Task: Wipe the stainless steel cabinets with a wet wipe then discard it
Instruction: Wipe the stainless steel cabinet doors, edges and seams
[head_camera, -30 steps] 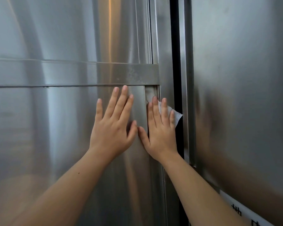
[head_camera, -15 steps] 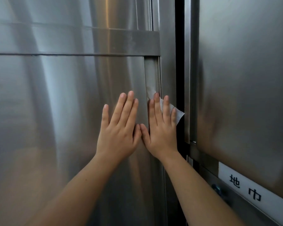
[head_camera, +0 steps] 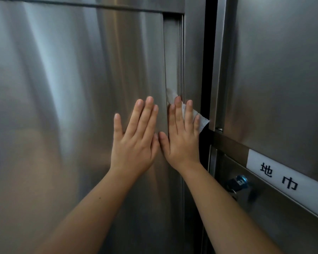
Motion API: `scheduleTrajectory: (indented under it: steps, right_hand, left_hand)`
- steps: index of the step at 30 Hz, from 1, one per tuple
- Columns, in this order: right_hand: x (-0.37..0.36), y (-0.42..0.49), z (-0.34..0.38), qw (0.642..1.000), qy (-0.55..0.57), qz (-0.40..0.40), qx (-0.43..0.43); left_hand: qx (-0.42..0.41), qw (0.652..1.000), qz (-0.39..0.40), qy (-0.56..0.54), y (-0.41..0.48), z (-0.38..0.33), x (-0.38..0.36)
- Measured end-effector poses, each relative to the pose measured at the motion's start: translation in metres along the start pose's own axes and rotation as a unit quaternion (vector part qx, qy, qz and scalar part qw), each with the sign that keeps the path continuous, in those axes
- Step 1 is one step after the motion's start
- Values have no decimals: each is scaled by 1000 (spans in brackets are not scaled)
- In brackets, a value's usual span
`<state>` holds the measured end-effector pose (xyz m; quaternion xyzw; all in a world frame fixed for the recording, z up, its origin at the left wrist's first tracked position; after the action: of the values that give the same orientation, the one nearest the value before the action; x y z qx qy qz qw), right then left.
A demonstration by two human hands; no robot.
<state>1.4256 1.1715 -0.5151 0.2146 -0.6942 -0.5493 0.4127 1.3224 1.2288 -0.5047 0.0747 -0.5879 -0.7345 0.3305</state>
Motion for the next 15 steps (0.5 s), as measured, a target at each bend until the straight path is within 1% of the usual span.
scheduleTrajectory:
  steps: [15]
  right_hand:
    - [-26,-59,3,1000,6,20,-3]
  left_hand:
    - [28,1000,-12,-7,-61,-23,-15]
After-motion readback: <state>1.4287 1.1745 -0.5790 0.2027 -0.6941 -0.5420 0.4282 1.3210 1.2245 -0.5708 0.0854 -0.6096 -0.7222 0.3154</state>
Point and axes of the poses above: each hand's wrist, its own y-axis towards the middle knuckle, its own x-axis out of the back of the hand, z = x × y, the point moved 4 cm from there along y, towards the middle knuckle, and after that the axes turned 14 degrees about -y, right-handed, at the moved point
